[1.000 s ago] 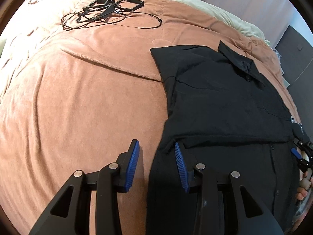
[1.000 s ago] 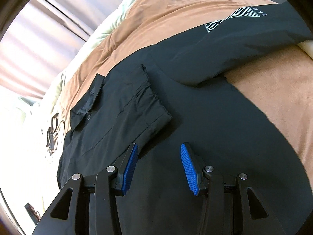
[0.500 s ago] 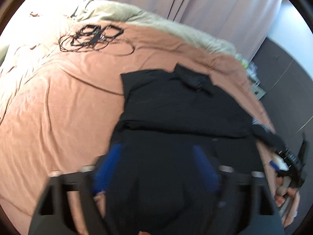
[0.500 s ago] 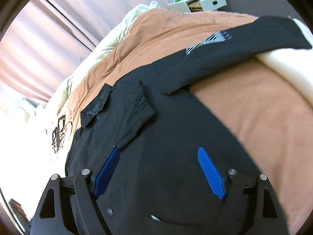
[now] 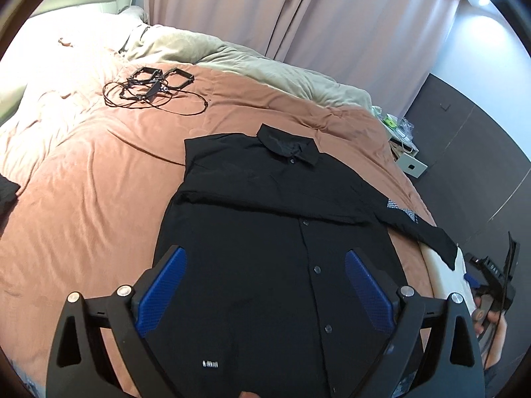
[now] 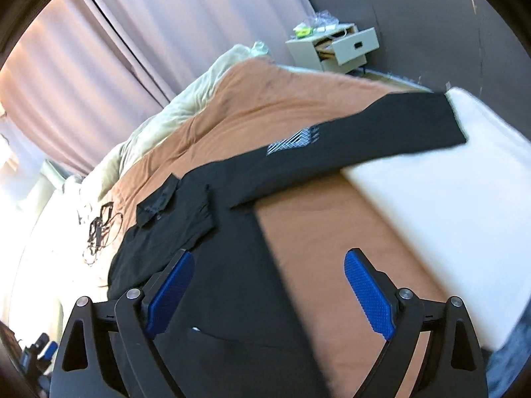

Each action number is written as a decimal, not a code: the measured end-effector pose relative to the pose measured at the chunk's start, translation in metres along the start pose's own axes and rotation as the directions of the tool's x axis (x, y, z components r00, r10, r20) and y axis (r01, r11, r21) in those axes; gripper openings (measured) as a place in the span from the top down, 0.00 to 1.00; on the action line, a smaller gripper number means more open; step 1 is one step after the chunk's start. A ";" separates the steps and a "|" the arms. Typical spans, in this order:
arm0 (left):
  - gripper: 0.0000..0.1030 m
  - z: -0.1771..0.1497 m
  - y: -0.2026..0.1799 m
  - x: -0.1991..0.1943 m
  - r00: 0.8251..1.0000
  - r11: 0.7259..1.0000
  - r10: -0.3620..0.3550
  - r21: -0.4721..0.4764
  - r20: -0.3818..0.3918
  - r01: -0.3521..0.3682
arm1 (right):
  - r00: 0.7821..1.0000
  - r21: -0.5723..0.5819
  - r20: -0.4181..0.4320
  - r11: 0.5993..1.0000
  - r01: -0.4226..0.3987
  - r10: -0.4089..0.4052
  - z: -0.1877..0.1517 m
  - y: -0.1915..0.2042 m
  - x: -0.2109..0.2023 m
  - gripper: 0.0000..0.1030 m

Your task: Fold large clothes

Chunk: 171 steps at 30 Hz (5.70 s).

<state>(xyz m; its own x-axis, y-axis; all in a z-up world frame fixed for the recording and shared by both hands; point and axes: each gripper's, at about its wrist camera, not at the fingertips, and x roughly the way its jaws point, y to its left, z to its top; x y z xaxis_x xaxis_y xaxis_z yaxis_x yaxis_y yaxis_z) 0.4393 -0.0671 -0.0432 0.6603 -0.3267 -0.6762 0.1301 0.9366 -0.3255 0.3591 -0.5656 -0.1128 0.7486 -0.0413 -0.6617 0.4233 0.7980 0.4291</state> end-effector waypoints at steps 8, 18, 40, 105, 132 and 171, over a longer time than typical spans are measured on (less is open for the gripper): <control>0.05 -0.024 -0.023 -0.024 0.999 1.000 0.029 0.008 0.035 -0.029 | 0.999 -0.052 0.019 0.998 0.034 -0.033 0.025 -0.040 -0.037 0.10; 0.05 -0.035 -0.045 -0.024 0.995 0.998 0.057 0.012 0.079 -0.058 | 0.999 -0.031 0.017 0.999 0.040 -0.039 0.049 -0.095 -0.034 0.10; 0.05 -0.062 -0.006 0.015 0.985 0.985 0.169 -0.029 0.045 -0.168 | 0.998 0.289 -0.069 0.957 0.029 -0.009 0.091 -0.196 0.065 0.17; 0.05 -0.142 0.310 -0.096 0.954 0.894 0.281 -0.392 0.108 -0.219 | 0.986 -0.564 -0.118 0.810 -0.161 0.113 -0.056 0.430 0.108 0.97; 0.05 -0.030 0.168 0.018 0.995 0.988 0.097 -0.126 0.040 -0.091 | 0.976 -0.485 -0.213 0.863 -0.139 0.037 0.005 0.231 0.129 0.22; 0.60 0.052 0.056 0.244 0.937 0.960 0.279 0.088 -0.209 -0.266 | 0.948 -0.388 -0.261 0.919 0.070 -0.182 0.036 0.052 0.241 0.40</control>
<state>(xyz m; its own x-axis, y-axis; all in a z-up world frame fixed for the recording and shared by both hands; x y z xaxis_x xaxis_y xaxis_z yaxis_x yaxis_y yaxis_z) 0.6468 -0.0877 -0.1921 0.5005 -0.0716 -0.8628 0.0142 0.9971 -0.0744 0.5795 -0.5557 -0.2277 0.4990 -0.0274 -0.8662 0.2434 0.9637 0.1097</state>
